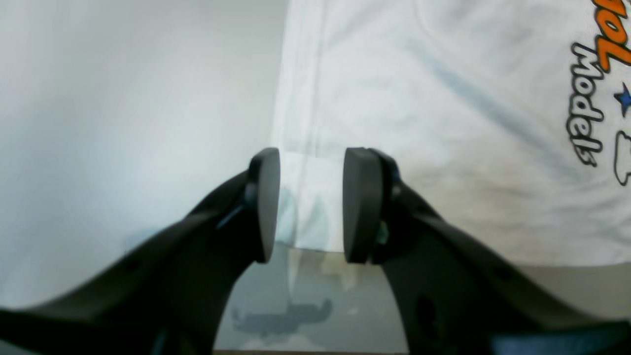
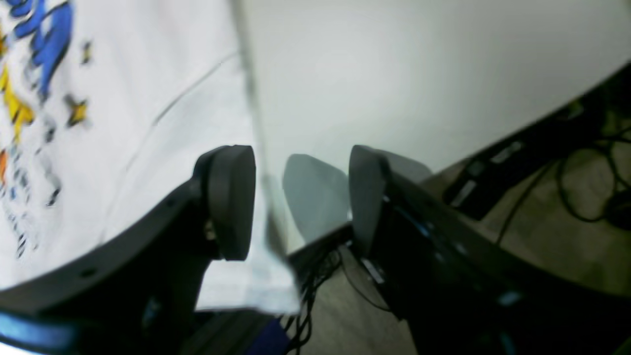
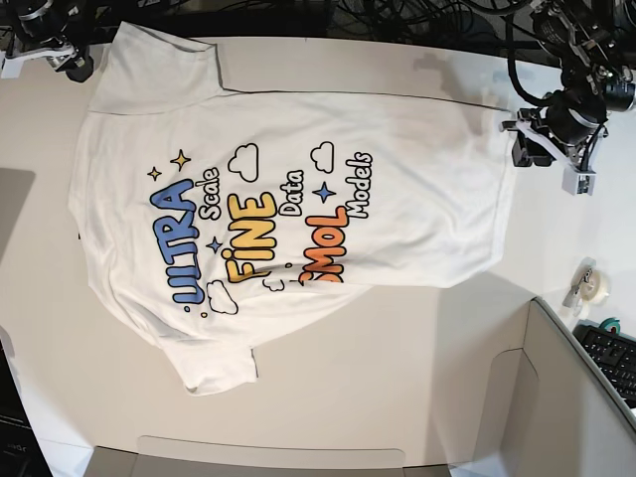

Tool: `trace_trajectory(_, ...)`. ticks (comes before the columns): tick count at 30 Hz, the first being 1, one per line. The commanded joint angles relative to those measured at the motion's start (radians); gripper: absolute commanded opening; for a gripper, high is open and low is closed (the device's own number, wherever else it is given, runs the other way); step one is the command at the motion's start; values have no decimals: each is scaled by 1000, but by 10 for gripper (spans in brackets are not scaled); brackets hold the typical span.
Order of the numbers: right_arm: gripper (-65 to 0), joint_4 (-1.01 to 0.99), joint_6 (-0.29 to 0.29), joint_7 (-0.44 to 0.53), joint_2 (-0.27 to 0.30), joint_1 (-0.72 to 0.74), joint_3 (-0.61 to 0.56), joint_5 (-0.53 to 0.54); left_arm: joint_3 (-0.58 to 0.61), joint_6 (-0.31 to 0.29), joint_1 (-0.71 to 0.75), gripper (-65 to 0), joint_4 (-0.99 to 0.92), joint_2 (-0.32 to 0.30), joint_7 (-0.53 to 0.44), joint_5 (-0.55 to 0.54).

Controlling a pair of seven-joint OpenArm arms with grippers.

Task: Layout the t-shirt on the table in an organized manner, then fold the t-shirt properly
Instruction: 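Lower both grippers onto the shirt's collar-side corners and close them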

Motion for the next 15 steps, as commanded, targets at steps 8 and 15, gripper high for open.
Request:
trace_trajectory(8, -350, -98, 99, 3, 8, -20, -46, -24, -3, 3, -6, -434, 15, -19, -7, -9)
trace_trajectory(15, -351, -101, 130, 3, -23, -33, -132, -72, -1, 3, -8, -434, 15, -21, -7, -8)
